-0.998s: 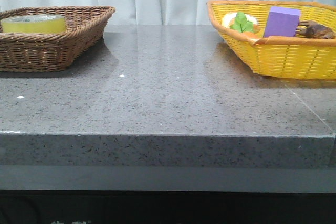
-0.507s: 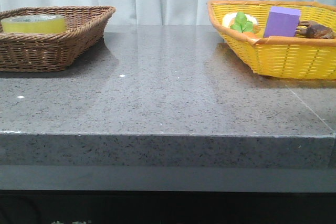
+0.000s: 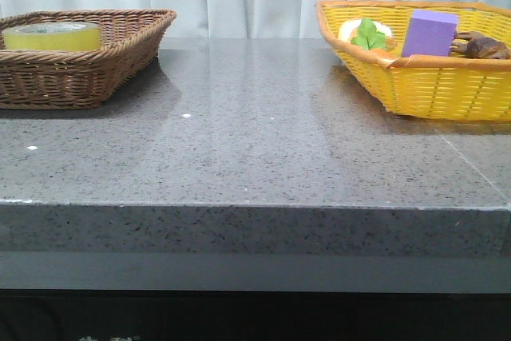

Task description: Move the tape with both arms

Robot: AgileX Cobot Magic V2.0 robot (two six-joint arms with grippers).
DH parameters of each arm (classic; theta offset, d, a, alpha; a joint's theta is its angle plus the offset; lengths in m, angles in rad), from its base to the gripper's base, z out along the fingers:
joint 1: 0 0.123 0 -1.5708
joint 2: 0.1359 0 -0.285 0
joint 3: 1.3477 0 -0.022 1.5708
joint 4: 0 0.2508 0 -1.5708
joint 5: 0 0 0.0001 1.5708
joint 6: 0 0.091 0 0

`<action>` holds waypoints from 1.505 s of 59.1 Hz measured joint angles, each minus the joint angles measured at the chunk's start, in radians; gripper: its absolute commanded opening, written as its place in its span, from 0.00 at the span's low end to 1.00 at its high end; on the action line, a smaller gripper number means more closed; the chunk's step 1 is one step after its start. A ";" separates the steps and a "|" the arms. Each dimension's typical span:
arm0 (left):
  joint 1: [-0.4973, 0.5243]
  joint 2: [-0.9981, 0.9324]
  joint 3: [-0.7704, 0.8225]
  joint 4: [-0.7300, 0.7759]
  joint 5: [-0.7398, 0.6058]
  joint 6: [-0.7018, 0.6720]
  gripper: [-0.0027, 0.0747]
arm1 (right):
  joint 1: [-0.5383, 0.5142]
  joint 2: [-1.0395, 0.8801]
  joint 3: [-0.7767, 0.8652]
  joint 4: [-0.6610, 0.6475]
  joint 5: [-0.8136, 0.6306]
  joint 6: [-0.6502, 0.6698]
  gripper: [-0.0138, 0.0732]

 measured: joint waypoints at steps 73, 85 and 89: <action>0.000 0.000 0.000 0.000 0.000 0.000 0.01 | -0.306 -0.587 0.674 0.002 -0.371 0.000 0.08; 0.000 0.000 0.000 0.000 0.000 0.000 0.01 | -0.306 -0.587 0.674 0.002 -0.371 0.000 0.08; 0.000 0.000 0.000 0.000 0.000 0.000 0.01 | -0.306 -0.587 0.674 0.002 -0.371 0.000 0.08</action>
